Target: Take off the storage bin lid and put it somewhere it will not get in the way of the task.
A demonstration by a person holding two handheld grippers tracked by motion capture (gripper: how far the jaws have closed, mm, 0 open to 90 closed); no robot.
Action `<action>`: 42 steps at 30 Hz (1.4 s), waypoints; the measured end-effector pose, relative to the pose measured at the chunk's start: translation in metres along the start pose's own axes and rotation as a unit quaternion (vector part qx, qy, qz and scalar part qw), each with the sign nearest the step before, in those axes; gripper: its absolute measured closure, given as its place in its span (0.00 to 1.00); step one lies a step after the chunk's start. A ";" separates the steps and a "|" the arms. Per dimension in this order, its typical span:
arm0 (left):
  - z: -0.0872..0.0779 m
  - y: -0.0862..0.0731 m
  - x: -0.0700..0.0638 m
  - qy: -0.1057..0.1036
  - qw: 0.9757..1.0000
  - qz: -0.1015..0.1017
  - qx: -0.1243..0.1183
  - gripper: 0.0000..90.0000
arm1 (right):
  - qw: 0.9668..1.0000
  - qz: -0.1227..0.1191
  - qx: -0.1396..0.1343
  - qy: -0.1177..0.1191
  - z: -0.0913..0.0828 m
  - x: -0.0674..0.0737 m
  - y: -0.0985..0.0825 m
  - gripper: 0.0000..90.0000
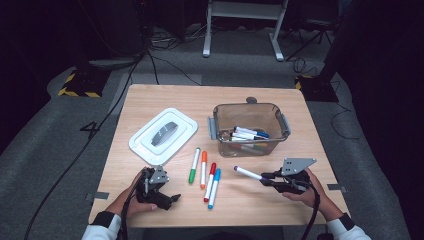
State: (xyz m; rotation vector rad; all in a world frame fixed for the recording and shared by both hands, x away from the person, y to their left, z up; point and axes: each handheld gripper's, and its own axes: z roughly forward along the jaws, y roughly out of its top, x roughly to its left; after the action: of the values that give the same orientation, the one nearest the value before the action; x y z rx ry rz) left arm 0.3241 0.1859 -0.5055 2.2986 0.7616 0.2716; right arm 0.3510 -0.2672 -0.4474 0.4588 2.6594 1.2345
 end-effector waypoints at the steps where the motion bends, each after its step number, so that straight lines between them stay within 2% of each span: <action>1: 0.000 0.000 0.000 0.001 1.000 -0.001 0.000 0.05 | 1.000 -0.002 -0.006 0.004 -0.003 0.001 0.002 0.82; 3: 0.000 0.000 0.000 0.001 1.000 -0.001 0.000 0.05 | 1.000 -0.002 -0.016 0.012 -0.010 0.001 0.007 0.82; 5: 0.000 0.000 0.000 0.001 1.000 -0.001 0.000 0.05 | 1.000 -0.011 -0.016 0.006 -0.015 0.001 0.012 0.82; 11: 0.000 0.000 0.000 0.001 1.000 -0.001 0.000 0.05 | 0.999 -0.028 -0.036 0.001 -0.033 -0.007 0.031 0.82; 14: 0.000 0.000 0.000 0.001 1.000 -0.001 0.000 0.05 | 0.998 -0.025 -0.050 0.010 -0.043 -0.014 0.039 0.82; 18: 0.000 0.000 0.000 0.001 1.000 -0.001 0.000 0.05 | 0.998 -0.023 -0.058 -0.004 -0.055 -0.025 0.046 0.82; 23: 0.000 0.000 0.000 0.001 1.000 -0.001 0.000 0.05 | 0.998 -0.030 -0.051 -0.023 -0.064 -0.038 0.057 0.82; 27: 0.000 0.000 0.000 0.001 1.000 -0.001 0.000 0.05 | 0.997 -0.038 -0.047 -0.038 -0.069 -0.054 0.070 0.82; 30: 0.000 0.000 0.000 0.000 1.000 -0.001 0.000 0.05 | 0.997 -0.045 -0.039 -0.049 -0.069 -0.068 0.081 0.82; 35: 0.000 0.000 0.000 0.000 1.000 0.000 0.000 0.05 | 0.997 -0.051 -0.017 -0.063 -0.058 -0.092 0.095 0.82; 39: 0.000 0.000 0.000 0.000 1.000 0.000 0.000 0.05 | 0.996 -0.052 0.002 -0.066 -0.047 -0.111 0.107 0.82; 42: 0.000 0.000 0.000 0.000 1.000 0.001 0.000 0.05 | 0.997 -0.052 0.012 -0.059 -0.037 -0.121 0.114 0.82</action>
State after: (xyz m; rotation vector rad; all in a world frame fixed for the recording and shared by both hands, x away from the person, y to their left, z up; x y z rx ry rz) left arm 0.3243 0.1859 -0.5055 2.2996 0.7602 0.2713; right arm 0.4770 -0.2661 -0.3333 0.3802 2.5666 1.1120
